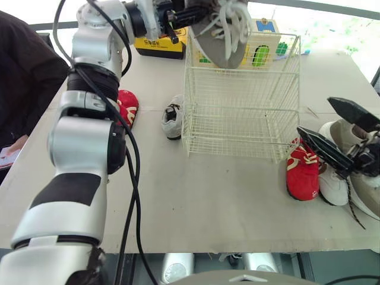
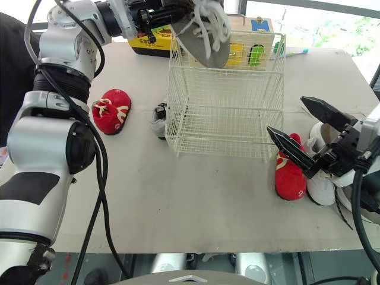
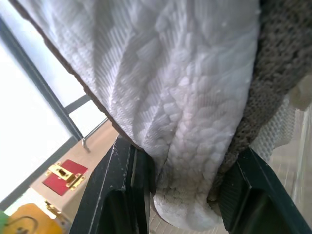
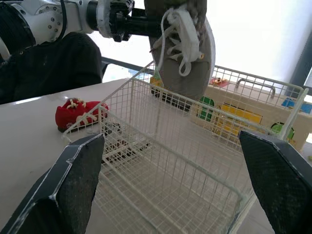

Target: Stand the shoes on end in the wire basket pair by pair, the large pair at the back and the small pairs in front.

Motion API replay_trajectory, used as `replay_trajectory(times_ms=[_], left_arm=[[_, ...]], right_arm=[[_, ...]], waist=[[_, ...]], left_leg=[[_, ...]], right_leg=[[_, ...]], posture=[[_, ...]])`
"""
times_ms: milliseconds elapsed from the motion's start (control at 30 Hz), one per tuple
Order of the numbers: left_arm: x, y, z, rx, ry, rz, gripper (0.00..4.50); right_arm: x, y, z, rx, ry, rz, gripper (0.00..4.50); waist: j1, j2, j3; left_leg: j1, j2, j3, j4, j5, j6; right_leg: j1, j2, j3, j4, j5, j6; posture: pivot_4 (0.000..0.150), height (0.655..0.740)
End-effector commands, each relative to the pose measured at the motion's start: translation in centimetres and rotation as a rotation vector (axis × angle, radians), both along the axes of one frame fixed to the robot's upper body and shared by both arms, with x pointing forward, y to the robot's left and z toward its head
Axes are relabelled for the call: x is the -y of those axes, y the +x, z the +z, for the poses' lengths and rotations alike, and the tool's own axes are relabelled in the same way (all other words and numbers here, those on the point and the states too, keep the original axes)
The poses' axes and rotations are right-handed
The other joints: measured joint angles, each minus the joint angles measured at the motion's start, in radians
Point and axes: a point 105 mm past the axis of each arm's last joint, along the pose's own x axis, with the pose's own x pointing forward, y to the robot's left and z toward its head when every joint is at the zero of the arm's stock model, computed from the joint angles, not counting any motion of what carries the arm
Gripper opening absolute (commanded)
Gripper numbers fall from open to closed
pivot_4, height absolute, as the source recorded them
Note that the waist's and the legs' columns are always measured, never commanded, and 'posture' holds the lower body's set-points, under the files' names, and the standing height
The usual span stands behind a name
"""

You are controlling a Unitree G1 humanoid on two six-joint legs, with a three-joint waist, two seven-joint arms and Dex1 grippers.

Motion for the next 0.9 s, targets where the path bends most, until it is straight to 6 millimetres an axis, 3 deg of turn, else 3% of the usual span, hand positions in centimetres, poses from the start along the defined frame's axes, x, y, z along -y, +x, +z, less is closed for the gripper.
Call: replay_trajectory(times_ms=[33, 67, 167, 267, 300, 400, 567, 667, 733, 833, 900], left_arm=[[0.9, 0.1, -1.8, -0.006, 0.162, -0.028, 1.42], [1.2, 0.1, -2.5, -0.019, 0.192, -0.042, 1.42], [1.6, 0.0, -4.0, -0.05, 0.253, -0.081, 2.77], [1.2, -0.1, -3.7, -0.055, 0.239, -0.087, 4.33], [1.0, -0.2, -3.4, -0.059, 0.228, -0.09, 4.46], [0.0, -0.7, -2.5, -0.074, 0.193, -0.102, 4.46], [-2.8, -2.9, 1.2, -0.128, 0.012, -0.158, 4.46], [-4.1, -4.0, 2.8, -0.186, -0.175, -0.186, 4.46], [-4.8, -5.9, 3.4, -0.267, -0.369, -0.292, 4.46], [-4.0, -8.6, 2.8, -0.395, -0.574, -0.416, 4.46], [-2.0, -10.0, 0.6, -0.445, -0.594, -0.451, 4.46]], right_arm=[[-0.3, -0.9, 0.8, 0.053, -0.002, -0.001, 4.23], [-0.4, -0.9, 0.7, 0.05, 0.0, 0.001, 4.23], [-0.9, -1.0, 0.8, 0.049, 0.006, 0.025, 4.23], [-1.3, -1.0, 1.0, 0.053, 0.01, 0.049, 4.23], [-1.4, -0.9, 1.1, 0.055, 0.01, 0.056, 4.23], [-1.6, -0.5, 1.3, 0.052, 0.016, 0.072, 4.23], [-1.5, 0.6, 1.5, 0.026, 0.034, 0.092, 4.23], [-0.8, 1.9, 1.5, -0.008, 0.064, 0.07, 4.23], [0.1, 3.6, 1.8, -0.032, 0.1, 0.016, 4.23], [1.5, 5.8, 2.2, -0.04, 0.111, -0.097, 4.23], [3.4, 6.7, 1.7, -0.062, 0.068, -0.2, 4.23]], waist=[[0.0, 0.0, 0.0], [0.0, 0.0, 0.0], [-0.003, -0.001, 0.001], [-0.004, -0.001, 0.001], [-0.003, -0.001, 0.001], [-0.002, -0.001, 0.001], [-0.009, -0.001, 0.001], [-0.006, -0.001, 0.001], [-0.009, -0.001, 0.0], [-0.016, -0.001, 0.001], [-0.01, -0.002, 0.0]], left_leg=[[0.001, 0.0, 0.0, 0.0, 0.0, 0.0], [0.001, 0.0, 0.0, 0.0, 0.0, 0.0], [0.001, 0.0, 0.0, 0.001, 0.0, 0.0], [0.001, 0.0, 0.0, 0.001, 0.0, 0.0], [0.001, 0.0, 0.0, 0.001, 0.0, 0.0], [0.0, 0.0, 0.0, 0.001, 0.0, 0.001], [0.001, 0.0, 0.0, 0.001, 0.0, 0.001], [0.0, 0.0, -0.001, 0.002, 0.0, 0.001], [0.001, 0.0, 0.0, 0.004, 0.0, 0.001], [0.003, 0.001, -0.002, 0.007, 0.0, 0.001], [0.0, 0.0, -0.004, 0.012, 0.0, 0.001]], right_leg=[[0.001, 0.0, 0.001, 0.0, 0.0, 0.0], [0.001, 0.0, 0.001, 0.0, -0.002, 0.003], [0.001, 0.0, 0.002, 0.001, -0.002, 0.003], [0.0, 0.001, 0.003, 0.001, 0.0, 0.001], [0.0, 0.001, 0.003, 0.001, 0.0, 0.001], [0.0, 0.001, 0.003, 0.001, -0.001, 0.002], [0.0, 0.001, 0.003, 0.002, -0.001, 0.002], [0.0, 0.001, 0.002, 0.003, -0.001, 0.002], [0.001, 0.001, 0.004, 0.003, -0.001, 0.002], [0.001, 0.001, 0.01, 0.006, -0.002, 0.004], [0.001, 0.001, 0.01, 0.012, -0.004, 0.007]], posture=[[0.15, 0.74], [0.15, 0.74], [0.15, 0.74], [0.15, 0.74], [0.15, 0.74], [0.15, 0.74], [0.15, 0.74], [0.15, 0.74], [0.15, 0.74], [0.15, 0.74], [0.15, 0.74]])
